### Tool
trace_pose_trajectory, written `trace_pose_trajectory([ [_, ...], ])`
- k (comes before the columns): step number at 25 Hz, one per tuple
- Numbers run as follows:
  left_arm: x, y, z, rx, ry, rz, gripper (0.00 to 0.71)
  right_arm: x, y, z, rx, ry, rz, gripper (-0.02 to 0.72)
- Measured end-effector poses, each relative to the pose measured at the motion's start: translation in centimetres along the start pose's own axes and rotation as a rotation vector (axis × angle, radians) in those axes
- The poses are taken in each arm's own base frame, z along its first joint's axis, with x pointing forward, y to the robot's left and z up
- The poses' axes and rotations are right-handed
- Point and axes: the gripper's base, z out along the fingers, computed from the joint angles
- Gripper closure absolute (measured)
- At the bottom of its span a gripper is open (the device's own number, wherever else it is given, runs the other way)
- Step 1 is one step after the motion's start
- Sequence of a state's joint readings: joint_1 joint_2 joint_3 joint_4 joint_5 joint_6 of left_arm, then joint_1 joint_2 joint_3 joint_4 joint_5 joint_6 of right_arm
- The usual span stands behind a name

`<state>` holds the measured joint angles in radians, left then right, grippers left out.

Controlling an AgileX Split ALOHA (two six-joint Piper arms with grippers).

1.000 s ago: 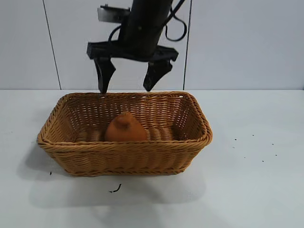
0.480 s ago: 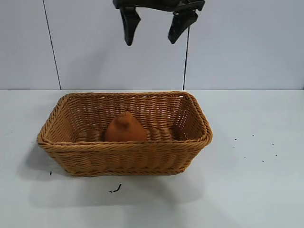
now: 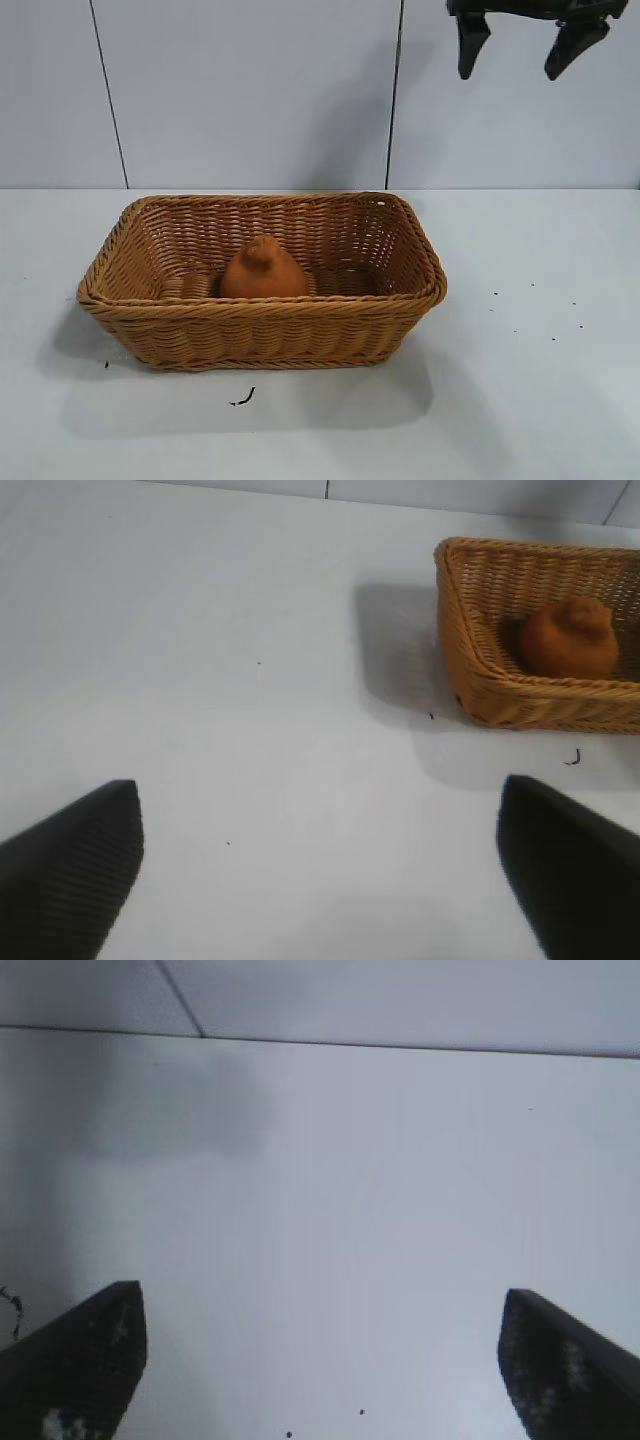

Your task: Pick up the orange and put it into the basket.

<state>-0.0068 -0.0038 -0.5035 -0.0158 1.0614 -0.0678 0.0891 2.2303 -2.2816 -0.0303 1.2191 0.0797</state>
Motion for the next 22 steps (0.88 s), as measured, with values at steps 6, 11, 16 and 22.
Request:
trace_pose_trajectory([
  [6, 0.0, 0.0, 0.0, 0.0, 0.0, 0.0, 0.018, -0.1, -3.6, 0.0, 0.008, 0.001, 0.071, 0.013],
  [11, 0.0, 0.0, 0.0, 0.0, 0.0, 0.0, 0.018, -0.2, -3.8, -0.7, -0.008, -0.013, 0.074, 0.013],
  [16, 0.0, 0.0, 0.0, 0.0, 0.0, 0.0, 0.018, 0.8, -3.7, -1.8, -0.009, 0.012, 0.059, 0.011],
  [22, 0.0, 0.0, 0.0, 0.0, 0.0, 0.0, 0.018, 5.1, -3.2, -2.7, -0.026, 0.146, 0.001, 0.009],
])
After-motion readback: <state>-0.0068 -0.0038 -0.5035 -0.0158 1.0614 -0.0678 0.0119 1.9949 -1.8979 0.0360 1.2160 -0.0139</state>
